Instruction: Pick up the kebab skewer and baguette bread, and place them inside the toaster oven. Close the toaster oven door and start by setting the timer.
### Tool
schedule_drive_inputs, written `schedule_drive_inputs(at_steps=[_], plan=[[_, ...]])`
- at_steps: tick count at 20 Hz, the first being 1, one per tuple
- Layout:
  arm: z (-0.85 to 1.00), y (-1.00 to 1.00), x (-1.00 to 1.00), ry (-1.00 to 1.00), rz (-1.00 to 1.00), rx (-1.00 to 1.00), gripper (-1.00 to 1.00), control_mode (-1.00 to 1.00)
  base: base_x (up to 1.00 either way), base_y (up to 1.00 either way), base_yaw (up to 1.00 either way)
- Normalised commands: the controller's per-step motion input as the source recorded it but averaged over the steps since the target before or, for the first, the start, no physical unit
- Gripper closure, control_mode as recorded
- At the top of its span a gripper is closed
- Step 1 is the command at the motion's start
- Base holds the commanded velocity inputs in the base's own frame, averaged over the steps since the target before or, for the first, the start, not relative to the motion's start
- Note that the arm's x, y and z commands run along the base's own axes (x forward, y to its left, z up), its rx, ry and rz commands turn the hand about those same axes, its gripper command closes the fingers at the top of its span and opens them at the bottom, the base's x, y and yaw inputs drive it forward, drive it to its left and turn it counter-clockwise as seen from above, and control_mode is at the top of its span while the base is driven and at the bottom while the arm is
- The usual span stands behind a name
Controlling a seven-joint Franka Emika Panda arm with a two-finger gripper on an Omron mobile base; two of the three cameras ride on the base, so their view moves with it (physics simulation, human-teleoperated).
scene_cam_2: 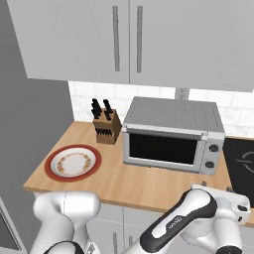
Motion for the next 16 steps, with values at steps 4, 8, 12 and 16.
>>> schedule_drive_inputs(at_steps=[4, 8, 12, 16], plan=[[-0.35, 0.0, 0.01, 0.0, 0.0, 0.0, -1.0, -1.0, 0.0, 0.0, 0.0], [-0.28, 0.0, 0.07, 0.0, 0.0, -0.03, -1.0, -1.0, 0.0, 0.0, 0.0], [-0.27, 0.0, 0.2, 0.0, 0.0, -0.02, -1.0, -1.0, 0.0, 0.0, 0.0], [-0.25, 0.0, 0.28, 0.0, 0.01, -0.01, -1.0, -1.0, 0.0, 0.0, 0.0]])
